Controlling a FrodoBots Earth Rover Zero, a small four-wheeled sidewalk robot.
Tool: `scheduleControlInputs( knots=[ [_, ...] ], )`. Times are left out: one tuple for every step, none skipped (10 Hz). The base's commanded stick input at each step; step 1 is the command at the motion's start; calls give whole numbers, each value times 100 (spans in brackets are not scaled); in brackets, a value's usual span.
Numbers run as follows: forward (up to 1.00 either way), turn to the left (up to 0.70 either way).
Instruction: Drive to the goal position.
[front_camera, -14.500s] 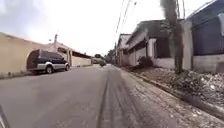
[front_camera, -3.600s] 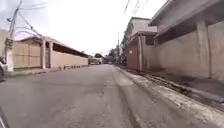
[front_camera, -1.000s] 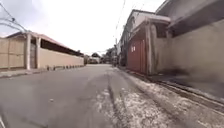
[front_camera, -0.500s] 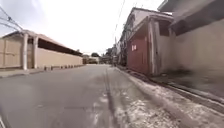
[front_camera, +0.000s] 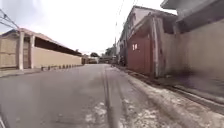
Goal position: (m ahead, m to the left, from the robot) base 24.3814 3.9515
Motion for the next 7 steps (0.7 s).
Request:
scheduleControlInputs(
  knots=[
    [70,4],
    [70,4],
    [70,4],
    [70,4],
    [70,4],
    [70,4],
    [70,4]
  ],
)
